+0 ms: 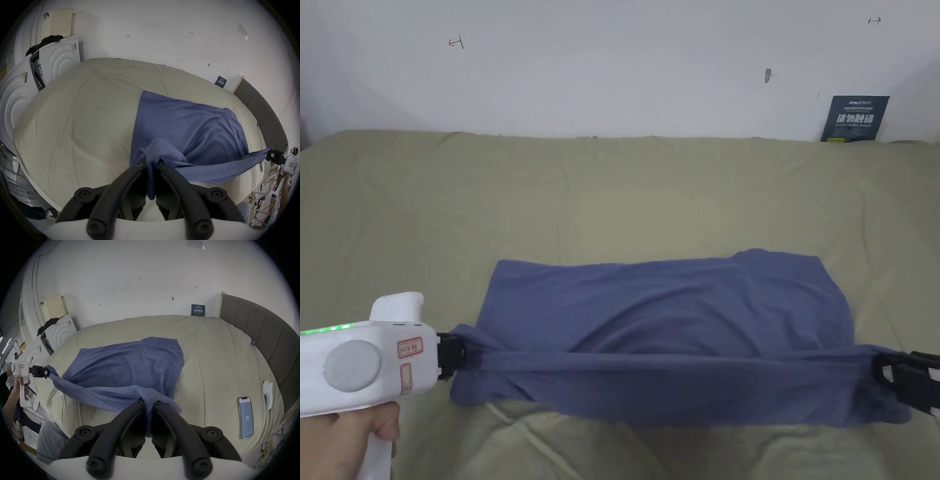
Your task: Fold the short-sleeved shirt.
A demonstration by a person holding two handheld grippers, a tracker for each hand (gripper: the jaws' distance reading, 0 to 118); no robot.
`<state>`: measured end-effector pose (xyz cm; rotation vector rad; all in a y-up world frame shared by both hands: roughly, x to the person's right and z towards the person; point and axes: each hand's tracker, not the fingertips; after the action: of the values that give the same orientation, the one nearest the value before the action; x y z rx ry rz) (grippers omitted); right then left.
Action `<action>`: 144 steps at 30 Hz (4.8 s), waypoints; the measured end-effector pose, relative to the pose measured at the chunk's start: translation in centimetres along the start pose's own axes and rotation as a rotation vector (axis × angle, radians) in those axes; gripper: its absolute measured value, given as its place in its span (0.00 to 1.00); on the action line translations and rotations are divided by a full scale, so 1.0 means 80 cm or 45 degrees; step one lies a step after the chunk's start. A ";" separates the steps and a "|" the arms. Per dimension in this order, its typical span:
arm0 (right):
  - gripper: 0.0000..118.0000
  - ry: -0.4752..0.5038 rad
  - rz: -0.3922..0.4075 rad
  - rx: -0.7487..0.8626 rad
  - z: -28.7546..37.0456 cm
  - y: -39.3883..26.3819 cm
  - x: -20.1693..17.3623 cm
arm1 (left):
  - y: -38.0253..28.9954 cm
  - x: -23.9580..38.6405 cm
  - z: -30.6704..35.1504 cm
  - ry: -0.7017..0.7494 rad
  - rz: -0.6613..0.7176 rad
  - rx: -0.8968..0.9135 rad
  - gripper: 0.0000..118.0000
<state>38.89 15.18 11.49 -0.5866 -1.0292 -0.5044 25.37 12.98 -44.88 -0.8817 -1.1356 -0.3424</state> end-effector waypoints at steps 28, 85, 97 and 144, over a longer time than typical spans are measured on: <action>0.72 -0.066 -0.208 -0.156 -0.051 -0.054 0.024 | -0.029 -0.038 -0.046 0.080 0.115 -0.123 0.66; 0.11 -0.037 -0.135 -0.260 0.002 -0.084 0.019 | -0.056 -0.033 -0.003 0.067 0.015 -0.263 0.01; 0.11 0.024 -0.365 -0.318 0.035 -0.171 0.030 | -0.147 -0.071 0.043 0.022 0.190 -0.269 0.01; 0.00 -0.181 -0.106 -0.157 -0.092 0.003 0.046 | 0.063 -0.007 -0.137 0.124 -0.116 -0.228 0.00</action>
<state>45.30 10.10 11.85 -0.6991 -1.1671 -0.6094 35.41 7.74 -49.13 -0.9611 -1.0683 -0.5626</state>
